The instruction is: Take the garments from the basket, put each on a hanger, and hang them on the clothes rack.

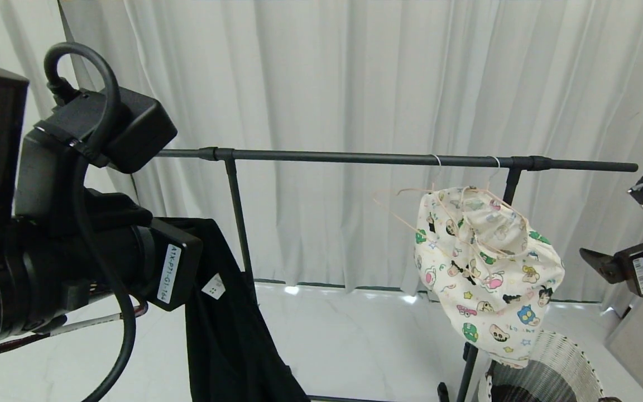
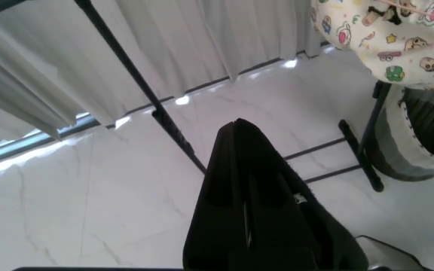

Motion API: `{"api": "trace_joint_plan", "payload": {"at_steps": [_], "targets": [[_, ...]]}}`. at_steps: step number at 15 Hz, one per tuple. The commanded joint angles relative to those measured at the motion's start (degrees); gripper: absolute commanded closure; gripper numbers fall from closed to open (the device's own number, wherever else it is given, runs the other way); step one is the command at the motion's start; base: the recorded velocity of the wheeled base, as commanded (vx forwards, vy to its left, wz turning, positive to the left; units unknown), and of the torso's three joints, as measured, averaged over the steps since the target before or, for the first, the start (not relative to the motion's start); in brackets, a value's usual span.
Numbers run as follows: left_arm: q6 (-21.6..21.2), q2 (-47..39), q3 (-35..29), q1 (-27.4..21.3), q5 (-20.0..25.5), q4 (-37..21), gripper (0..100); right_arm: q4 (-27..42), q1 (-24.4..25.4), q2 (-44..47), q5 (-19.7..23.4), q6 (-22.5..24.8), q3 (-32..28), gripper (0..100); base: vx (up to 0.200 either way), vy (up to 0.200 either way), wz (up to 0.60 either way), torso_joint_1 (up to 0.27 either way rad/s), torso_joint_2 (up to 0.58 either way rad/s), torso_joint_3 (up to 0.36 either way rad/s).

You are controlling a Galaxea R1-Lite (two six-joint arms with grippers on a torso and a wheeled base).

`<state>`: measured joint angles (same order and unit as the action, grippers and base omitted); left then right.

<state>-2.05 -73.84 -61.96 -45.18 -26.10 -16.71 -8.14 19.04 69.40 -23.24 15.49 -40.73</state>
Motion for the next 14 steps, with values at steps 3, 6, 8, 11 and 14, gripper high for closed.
{"api": "trace_joint_plan", "payload": {"at_steps": [3, 6, 8, 11, 14], "targets": [[0.03, -0.08, 0.00, 0.00, -0.27, 0.01, 100, -0.12, 0.65, -0.58, 2.76, -0.20, 2.14, 0, 0.200, 0.000, 0.00, 0.004, 0.01, 0.001], [0.03, -0.08, 0.00, 0.09, -0.79, 0.01, 100, -0.03, 0.65, 0.91, 9.08, -0.90, 2.41, 0, 0.200, 0.000, 0.00, 0.002, 0.00, 0.002], [0.11, 0.01, 0.35, 0.09, -2.11, -0.07, 100, -0.38, 0.65, 2.32, 13.04, -2.05, 3.46, 0, 0.200, 0.000, 0.00, 0.005, 0.00, 0.005], [0.11, 0.01, 1.06, 0.00, -3.96, 0.01, 100, -3.72, 0.65, 4.43, 17.52, -2.40, 6.63, 0, 0.133, 0.000, 0.00, 0.003, 0.00, 0.000], [-0.06, 0.10, 0.53, -0.61, -5.63, 0.98, 100, -11.37, 1.70, 10.14, 23.41, -2.05, 12.43, 0, 0.000, 0.000, 0.00, 0.000, 0.00, 0.000]]}}
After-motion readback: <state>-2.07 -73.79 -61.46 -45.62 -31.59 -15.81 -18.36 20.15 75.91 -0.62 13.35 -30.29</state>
